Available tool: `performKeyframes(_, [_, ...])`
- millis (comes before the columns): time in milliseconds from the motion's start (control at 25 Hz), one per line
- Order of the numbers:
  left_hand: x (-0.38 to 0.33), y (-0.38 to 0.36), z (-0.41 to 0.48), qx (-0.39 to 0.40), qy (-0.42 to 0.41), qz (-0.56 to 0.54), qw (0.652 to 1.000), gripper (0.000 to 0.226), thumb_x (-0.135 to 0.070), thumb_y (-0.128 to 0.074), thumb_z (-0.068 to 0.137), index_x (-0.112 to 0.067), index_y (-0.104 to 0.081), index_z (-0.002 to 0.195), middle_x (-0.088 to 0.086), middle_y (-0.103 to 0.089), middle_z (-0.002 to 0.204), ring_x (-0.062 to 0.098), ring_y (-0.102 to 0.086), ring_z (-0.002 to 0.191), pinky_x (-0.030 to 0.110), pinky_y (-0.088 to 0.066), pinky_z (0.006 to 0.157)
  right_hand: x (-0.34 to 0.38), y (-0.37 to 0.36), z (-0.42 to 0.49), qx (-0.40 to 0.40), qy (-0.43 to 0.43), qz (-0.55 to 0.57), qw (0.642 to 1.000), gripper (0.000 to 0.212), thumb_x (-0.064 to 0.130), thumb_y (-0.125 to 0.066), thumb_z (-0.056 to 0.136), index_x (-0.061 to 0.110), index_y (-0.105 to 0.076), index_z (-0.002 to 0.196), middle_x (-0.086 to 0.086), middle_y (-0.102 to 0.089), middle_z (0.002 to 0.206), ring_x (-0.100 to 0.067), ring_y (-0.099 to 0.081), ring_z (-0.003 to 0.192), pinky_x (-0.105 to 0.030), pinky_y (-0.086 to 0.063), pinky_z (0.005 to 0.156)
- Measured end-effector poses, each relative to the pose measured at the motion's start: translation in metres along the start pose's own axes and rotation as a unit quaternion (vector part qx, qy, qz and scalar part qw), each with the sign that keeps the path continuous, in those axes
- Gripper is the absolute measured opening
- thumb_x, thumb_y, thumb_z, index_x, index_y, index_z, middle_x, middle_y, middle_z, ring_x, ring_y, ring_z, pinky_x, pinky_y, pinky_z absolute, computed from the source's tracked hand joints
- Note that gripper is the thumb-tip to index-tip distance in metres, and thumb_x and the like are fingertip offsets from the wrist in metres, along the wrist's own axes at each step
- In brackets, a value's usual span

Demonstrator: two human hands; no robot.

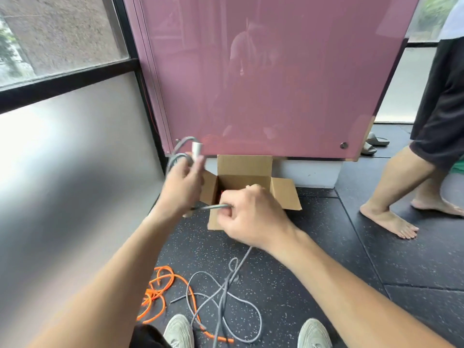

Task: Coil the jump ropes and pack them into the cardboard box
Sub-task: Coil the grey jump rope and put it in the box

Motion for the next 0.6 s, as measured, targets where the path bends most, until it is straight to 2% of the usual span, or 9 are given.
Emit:
performKeyframes(40, [-0.001,-0.022,-0.010,0.078,0.000,0.080,0.994,0.036,-0.039,-0.046,0.105,-0.011,-0.051,0.082,-0.003,-0.047,0.060,0.009,-0.041,0.047,0.025,-0.035,0.046,-0.010,0.012,0.003,-0.042,-0.014,-0.016,0.999,0.015,0.023,-0.060,0.073,0.019,-0.055,0.059,0.003,-0.052,0.047,-0.026,-0.048,0.045,-0.037,-0.053,0.052])
performKeyframes(80, [-0.002,-0.043,-0.023,0.160,0.019,0.107,0.981,0.043,-0.046,-0.043,0.104,-0.012,-0.050,0.078,-0.005,-0.046,0.058,0.007,-0.040,0.044,0.025,-0.034,0.046,-0.023,0.023,0.006,-0.080,-0.037,-0.022,0.996,0.014,0.020,-0.063,0.072,0.017,-0.057,0.059,0.002,-0.054,0.047,-0.025,-0.050,0.046,-0.034,-0.049,0.046])
performKeyframes(160, [-0.007,-0.074,-0.051,0.313,0.107,0.035,0.943,0.054,-0.063,-0.031,0.101,-0.017,-0.046,0.075,-0.007,-0.035,0.051,0.011,-0.029,0.041,0.024,-0.028,0.045,-0.051,0.049,0.007,-0.148,-0.081,-0.022,0.985,0.019,0.019,-0.069,0.071,0.015,-0.056,0.058,0.003,-0.051,0.046,-0.023,-0.048,0.046,-0.030,-0.042,0.043])
performKeyframes(240, [-0.022,-0.089,-0.071,0.408,0.143,-0.021,0.902,0.054,-0.064,-0.026,0.100,-0.020,-0.042,0.074,-0.006,-0.024,0.052,0.011,-0.019,0.043,0.022,-0.026,0.045,-0.076,0.069,0.005,-0.191,-0.107,-0.002,0.976,0.025,0.018,-0.072,0.069,0.016,-0.051,0.055,0.004,-0.041,0.043,-0.019,-0.037,0.044,-0.027,-0.035,0.043])
performKeyframes(360, [-0.041,-0.096,-0.094,0.512,0.154,-0.073,0.842,0.053,-0.059,-0.023,0.103,-0.021,-0.037,0.068,-0.007,-0.020,0.051,0.008,-0.015,0.040,0.016,-0.022,0.040,-0.099,0.077,-0.001,-0.205,-0.152,0.006,0.967,0.032,0.006,-0.072,0.070,0.017,-0.046,0.054,0.002,-0.032,0.042,-0.019,-0.026,0.045,-0.018,-0.023,0.045])
performKeyframes(480, [-0.052,-0.096,-0.117,0.604,0.218,-0.147,0.752,0.056,-0.064,-0.021,0.100,-0.023,-0.038,0.065,-0.012,-0.024,0.046,0.005,-0.013,0.038,0.015,-0.020,0.036,-0.109,0.066,-0.004,-0.201,-0.173,0.026,0.964,0.034,0.002,-0.072,0.072,0.013,-0.045,0.055,0.005,-0.029,0.043,-0.016,-0.024,0.047,-0.017,-0.022,0.046])
performKeyframes(520, [-0.051,-0.095,-0.121,0.617,0.227,-0.149,0.739,0.058,-0.065,-0.021,0.099,-0.023,-0.038,0.065,-0.013,-0.025,0.046,0.005,-0.014,0.037,0.014,-0.021,0.036,-0.111,0.063,-0.004,-0.207,-0.187,0.039,0.959,0.032,0.002,-0.071,0.072,0.010,-0.045,0.055,0.004,-0.029,0.044,-0.015,-0.024,0.048,-0.019,-0.023,0.046])
performKeyframes(600, [-0.040,-0.095,-0.120,0.600,0.241,-0.089,0.758,0.060,-0.069,-0.018,0.098,-0.022,-0.037,0.066,-0.011,-0.023,0.045,0.004,-0.017,0.035,0.015,-0.022,0.037,-0.115,0.066,-0.005,-0.246,-0.229,0.058,0.940,0.026,0.006,-0.069,0.071,0.007,-0.049,0.056,-0.002,-0.035,0.044,-0.016,-0.029,0.049,-0.024,-0.027,0.048])
Point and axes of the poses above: each hand's wrist, its own z-axis towards the middle knuckle, its own y-axis out of the back of the hand, x = y × z, the point moved 7 cm from there along z, towards the middle knuckle
